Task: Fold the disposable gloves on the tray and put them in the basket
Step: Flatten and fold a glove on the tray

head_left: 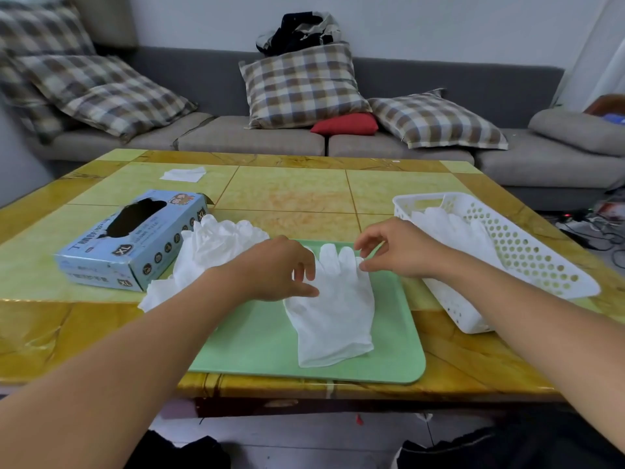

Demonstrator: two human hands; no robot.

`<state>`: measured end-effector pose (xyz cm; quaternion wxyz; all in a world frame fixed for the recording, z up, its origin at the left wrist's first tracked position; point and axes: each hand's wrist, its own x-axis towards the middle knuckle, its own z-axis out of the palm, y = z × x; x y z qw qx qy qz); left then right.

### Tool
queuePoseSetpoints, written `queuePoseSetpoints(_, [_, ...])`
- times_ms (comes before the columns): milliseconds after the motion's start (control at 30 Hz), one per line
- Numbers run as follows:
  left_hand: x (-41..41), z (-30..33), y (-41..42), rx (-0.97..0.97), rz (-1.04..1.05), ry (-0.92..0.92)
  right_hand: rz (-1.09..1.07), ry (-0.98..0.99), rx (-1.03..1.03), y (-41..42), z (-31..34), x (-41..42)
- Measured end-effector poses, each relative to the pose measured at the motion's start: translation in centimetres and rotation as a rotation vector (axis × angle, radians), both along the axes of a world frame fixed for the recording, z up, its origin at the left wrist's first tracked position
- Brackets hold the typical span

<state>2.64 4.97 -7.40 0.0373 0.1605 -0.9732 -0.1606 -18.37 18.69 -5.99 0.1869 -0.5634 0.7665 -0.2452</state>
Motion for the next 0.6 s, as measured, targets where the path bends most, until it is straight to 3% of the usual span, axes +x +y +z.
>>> queuePoseSetpoints(167, [-0.7, -0.3, 2.0, -0.039, -0.006, -0.343, 0.074, 0.265, 0.368, -1.1, -1.3, 1.7])
queuePoseSetpoints(233, [-0.6, 0.2, 2.2, -0.027, -0.013, -0.392, 0.07, 0.392, 0.425, -1.9, -0.9, 2.4])
queuePoseSetpoints(300, [0.2, 1.4, 1.3, 0.02, -0.003, -0.313, 0.075, 0.454, 0.374, -3.1, -0.3, 3.5])
queuePoseSetpoints(400, [3.0, 3.2, -2.0, 0.055, 0.175, 0.036, 0.034, 0.414, 0.055, -5.1, 0.3, 6.0])
queuePoseSetpoints(467, [5.5, 3.0, -4.7, 0.013, 0.338, 0.175, 0.024, 0.406, -0.132, -6.8, 0.4, 8.4])
queuePoseSetpoints(533, [7.9, 1.9, -6.5, 0.024, 0.448, 0.211, 0.125, 0.172, -0.171, -8.3, -0.1, 11.3])
queuePoseSetpoints(600, [9.8, 0.7, -7.4, 0.032, 0.505, 0.2, 0.282, 0.151, -0.107, -9.6, -1.1, 14.5])
